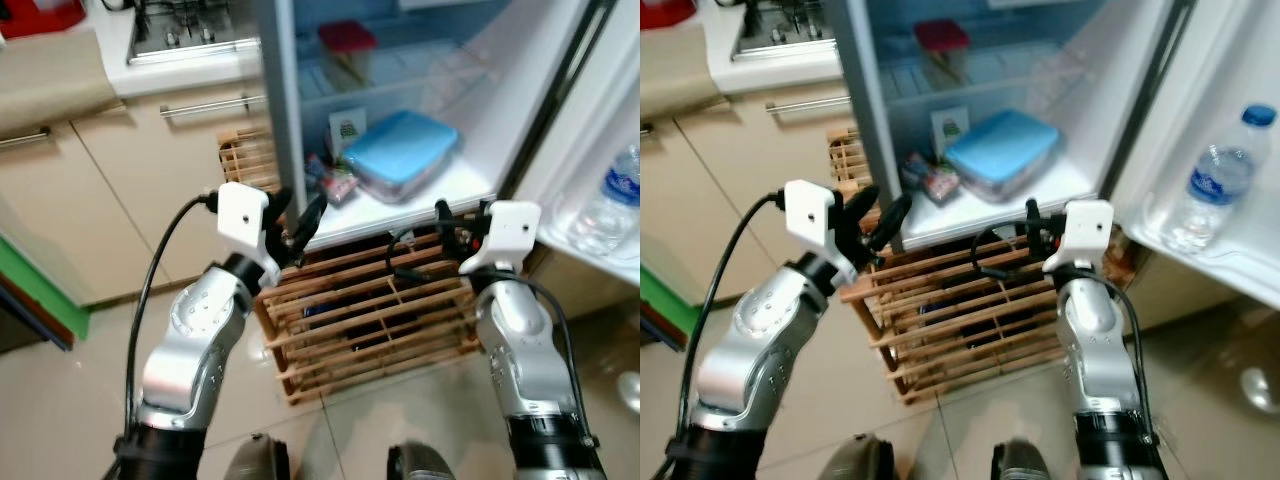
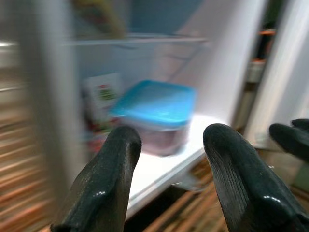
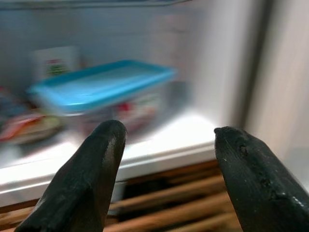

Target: Restocking fridge

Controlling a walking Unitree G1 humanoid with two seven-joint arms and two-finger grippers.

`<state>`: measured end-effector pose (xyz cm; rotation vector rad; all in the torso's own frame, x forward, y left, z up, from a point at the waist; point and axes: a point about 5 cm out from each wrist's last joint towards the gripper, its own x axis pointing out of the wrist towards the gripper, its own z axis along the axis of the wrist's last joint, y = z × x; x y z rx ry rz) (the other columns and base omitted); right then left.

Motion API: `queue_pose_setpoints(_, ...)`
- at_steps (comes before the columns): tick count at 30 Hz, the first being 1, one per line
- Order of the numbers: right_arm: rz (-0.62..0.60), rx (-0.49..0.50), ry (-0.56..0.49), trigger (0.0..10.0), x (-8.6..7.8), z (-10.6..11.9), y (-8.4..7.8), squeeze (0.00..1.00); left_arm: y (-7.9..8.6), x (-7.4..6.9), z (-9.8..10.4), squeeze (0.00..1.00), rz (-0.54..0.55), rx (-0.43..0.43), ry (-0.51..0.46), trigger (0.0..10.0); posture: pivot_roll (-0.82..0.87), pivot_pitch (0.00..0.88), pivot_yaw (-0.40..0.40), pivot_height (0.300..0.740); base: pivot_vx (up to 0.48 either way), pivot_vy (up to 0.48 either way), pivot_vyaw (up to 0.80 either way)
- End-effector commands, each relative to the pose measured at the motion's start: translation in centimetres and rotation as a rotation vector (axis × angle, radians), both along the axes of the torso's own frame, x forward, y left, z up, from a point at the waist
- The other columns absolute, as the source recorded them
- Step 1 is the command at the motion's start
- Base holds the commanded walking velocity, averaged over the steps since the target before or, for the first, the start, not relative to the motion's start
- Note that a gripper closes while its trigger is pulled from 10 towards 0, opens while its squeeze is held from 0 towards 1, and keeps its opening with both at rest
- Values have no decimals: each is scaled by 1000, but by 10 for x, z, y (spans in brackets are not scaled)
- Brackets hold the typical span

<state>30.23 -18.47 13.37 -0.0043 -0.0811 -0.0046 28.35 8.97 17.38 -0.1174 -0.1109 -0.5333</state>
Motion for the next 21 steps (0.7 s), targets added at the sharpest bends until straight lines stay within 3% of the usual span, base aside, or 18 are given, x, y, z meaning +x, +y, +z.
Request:
queue_pose_setpoints(1, 21, 25, -3, 10000, 2, 2, 6, 0, 8, 3, 0, 0, 45, 22, 6, 10000, -116, 57, 50, 697, 0, 0, 0)
queue_pose_setpoints(3, 27, 32, 0, 10000, 3, 1, 8, 0, 9, 3, 0, 0, 49, 14, 11, 10000, -116, 57, 50, 697, 0, 0, 0)
queue_pose_setpoints(12, -23, 74, 16, 10000, 28, -6, 48, 0, 25, -4, 6, 0, 109, 31, 2, 10000, -38, 142, 67, 697, 0, 0, 0)
queue_pose_setpoints(17, -27, 41, 25, 10000, 42, -9, 69, 0, 42, -22, 12, 0, 140, 74, 3, 10000, 47, 223, 83, 697, 0, 0, 0)
queue_pose_setpoints(21, -40, 54, 27, 10000, 48, -9, 71, 0, 47, -31, 13, 0, 158, 89, 18, 10000, 71, 255, 86, 697, 0, 0, 0)
